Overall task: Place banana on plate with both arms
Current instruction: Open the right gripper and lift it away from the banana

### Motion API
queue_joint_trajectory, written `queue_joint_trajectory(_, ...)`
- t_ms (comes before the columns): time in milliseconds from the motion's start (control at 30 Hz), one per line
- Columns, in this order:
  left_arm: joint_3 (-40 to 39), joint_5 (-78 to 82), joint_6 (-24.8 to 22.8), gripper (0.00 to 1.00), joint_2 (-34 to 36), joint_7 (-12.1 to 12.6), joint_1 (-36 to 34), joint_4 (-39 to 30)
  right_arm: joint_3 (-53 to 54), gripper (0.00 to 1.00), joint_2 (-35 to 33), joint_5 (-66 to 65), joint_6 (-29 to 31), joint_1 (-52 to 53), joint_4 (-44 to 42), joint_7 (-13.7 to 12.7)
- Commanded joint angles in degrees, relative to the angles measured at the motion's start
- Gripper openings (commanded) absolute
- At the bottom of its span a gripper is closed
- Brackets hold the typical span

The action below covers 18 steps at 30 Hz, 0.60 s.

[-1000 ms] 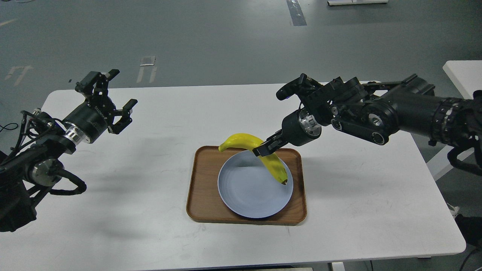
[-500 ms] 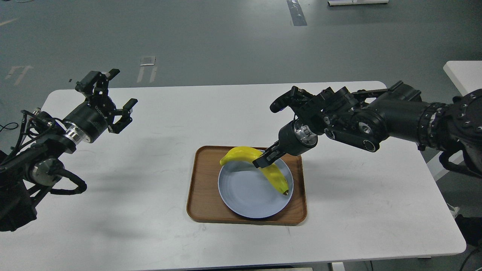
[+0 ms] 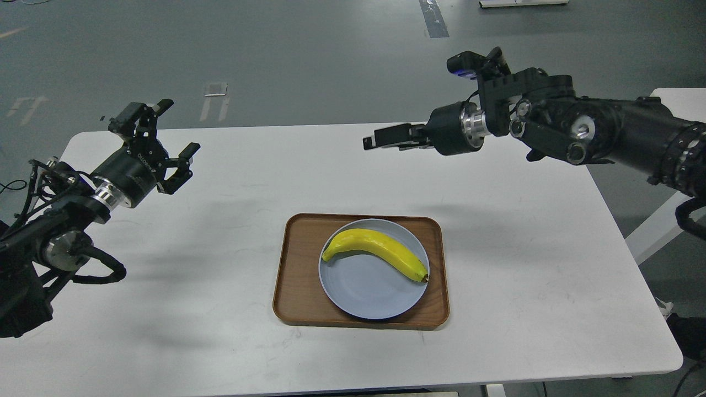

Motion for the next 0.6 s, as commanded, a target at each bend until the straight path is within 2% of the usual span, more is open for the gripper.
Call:
queue_joint_trajectory(0,0.05,-0.04,0.0,0.98,-0.47,0.01,0.12,0.16,7.71,1.0,-1.65,9.11,0.01,-6.74,-2.6,0.03)
queue_joint_trajectory(133,0.05,-0.04,0.0,0.98,-2.66,0.01,0.29,1.29,22.1,1.0,-1.66,17.45,0.01,-18.93,-4.89,0.03)
queue_joint_trajectory(300,-0.04,-0.04,0.0,0.98,-5.73,0.01,0.29,3.75,33.63,1.0,-1.13,20.64,0.01,-28.88,-4.98,0.03)
queue_joint_trajectory(567,-0.04,-0.04,0.0,0.98,-9.08,0.01,0.65,5.78,37.35,1.0,0.37,26.61,0.01,-34.53,-4.8,0.03)
